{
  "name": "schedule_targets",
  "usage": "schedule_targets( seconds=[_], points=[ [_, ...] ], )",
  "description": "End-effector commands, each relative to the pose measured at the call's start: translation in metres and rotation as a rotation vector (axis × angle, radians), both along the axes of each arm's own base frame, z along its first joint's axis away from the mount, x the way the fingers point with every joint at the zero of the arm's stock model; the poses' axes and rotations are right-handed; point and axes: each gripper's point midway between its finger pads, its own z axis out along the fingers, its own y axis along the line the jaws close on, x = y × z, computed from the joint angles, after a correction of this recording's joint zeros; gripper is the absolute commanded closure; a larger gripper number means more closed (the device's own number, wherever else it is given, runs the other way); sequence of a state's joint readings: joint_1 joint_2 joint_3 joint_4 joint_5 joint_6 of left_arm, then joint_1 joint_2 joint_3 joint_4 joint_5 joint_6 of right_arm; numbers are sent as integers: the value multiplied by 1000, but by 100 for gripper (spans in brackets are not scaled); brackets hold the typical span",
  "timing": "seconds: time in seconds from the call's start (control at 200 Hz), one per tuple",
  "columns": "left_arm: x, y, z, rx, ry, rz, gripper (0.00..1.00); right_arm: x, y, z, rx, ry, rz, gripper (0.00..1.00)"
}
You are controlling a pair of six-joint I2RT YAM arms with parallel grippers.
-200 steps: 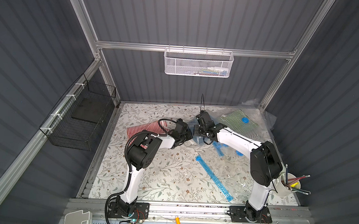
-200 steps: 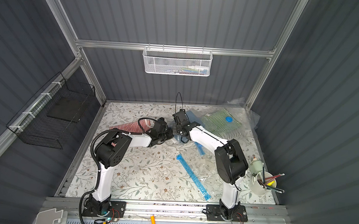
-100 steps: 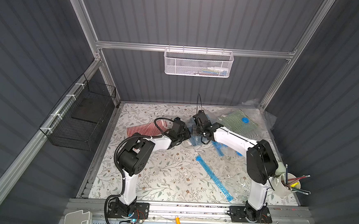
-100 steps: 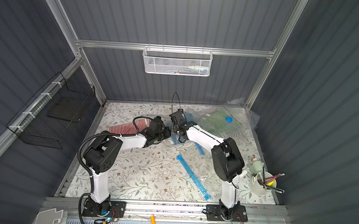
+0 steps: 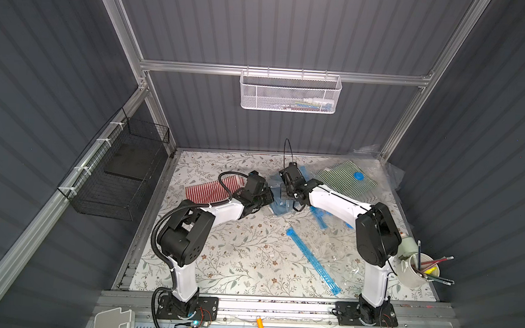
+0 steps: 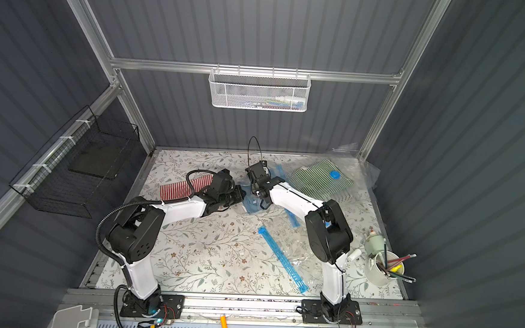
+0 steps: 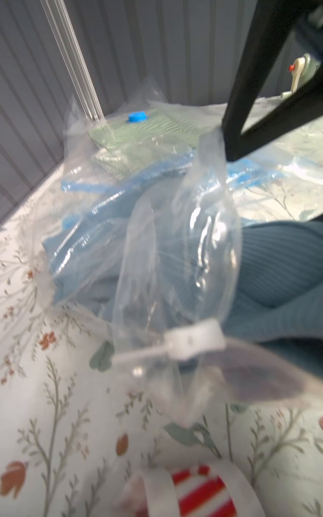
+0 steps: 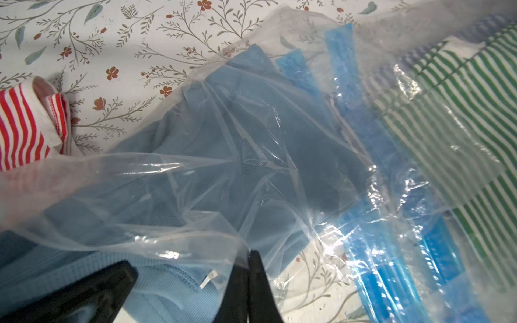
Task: Take the tank top out of the vacuum bag
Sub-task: Take out the tank top from the vacuum bag.
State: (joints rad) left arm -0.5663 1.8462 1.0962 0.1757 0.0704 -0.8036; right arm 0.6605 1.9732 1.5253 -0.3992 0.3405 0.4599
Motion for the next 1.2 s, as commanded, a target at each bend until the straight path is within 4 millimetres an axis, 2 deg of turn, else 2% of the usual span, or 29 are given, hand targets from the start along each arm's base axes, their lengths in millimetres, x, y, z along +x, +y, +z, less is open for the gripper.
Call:
schedule_targets(
  seconds=[0.0,0.075,0.095,0.145,0.24,0.415,0.565,0.735,0.916,1.051,1.196],
  points=[
    [-6,1,-19,8,56,-25,100,0,6,0,-14,9,27,100],
    [-8,-2,-26,1,76,-40,99,-1,13,4,-14,-1,51,100],
    [-9,-2,-28,1,80,-43,93,-2,15,5,-16,-4,58,100],
    [-10,-3,-31,3,89,-49,69,-2,18,5,-23,-7,69,100],
    [-12,-2,-37,11,103,-51,45,-3,21,7,-12,-3,74,100],
    [-14,6,-52,62,135,-27,31,-4,24,13,11,-6,80,100],
    [-13,6,-67,38,177,-21,29,-5,28,15,32,0,82,100],
    [-14,8,-81,41,208,1,18,-5,32,22,51,-6,88,100],
    [-11,7,-96,8,217,29,12,-4,42,34,75,-23,111,100],
    [-7,0,-108,-47,233,46,12,-5,49,43,94,-40,126,100],
    [-3,-11,-124,-83,239,49,18,-2,51,50,107,-60,125,100]
  ],
)
